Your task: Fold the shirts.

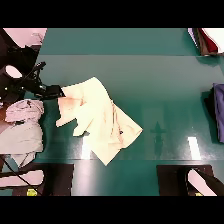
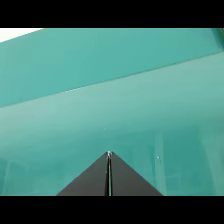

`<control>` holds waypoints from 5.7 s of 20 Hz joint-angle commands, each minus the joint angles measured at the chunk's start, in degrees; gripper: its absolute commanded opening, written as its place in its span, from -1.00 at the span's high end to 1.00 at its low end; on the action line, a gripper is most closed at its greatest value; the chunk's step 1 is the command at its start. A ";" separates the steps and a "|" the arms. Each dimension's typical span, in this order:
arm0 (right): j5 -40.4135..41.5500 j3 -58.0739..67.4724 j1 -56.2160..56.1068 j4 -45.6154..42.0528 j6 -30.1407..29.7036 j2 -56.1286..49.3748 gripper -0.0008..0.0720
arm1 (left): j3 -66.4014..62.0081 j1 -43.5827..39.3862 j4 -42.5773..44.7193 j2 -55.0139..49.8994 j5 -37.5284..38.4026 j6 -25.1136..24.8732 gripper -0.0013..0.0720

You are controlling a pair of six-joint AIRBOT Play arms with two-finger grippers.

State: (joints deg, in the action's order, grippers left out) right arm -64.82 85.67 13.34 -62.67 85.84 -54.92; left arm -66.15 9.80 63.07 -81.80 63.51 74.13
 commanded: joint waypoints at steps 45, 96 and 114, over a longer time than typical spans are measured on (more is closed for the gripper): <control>13.77 -34.60 -67.04 14.88 -1.07 -19.63 0.92 | -20.70 1.66 -12.90 8.35 10.21 -1.88 0.90; 9.66 7.61 -18.75 -2.73 -1.18 -37.24 -0.41 | -3.78 2.38 -22.03 -3.08 -7.15 -2.58 -0.68; -7.08 -10.05 -4.72 0.20 -7.08 -15.08 0.12 | 37.75 2.01 -10.97 24.61 5.35 4.17 -0.68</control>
State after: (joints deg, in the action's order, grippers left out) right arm -74.52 80.53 8.25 -63.26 79.33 -73.30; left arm -36.01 14.02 54.04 -59.92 69.52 78.02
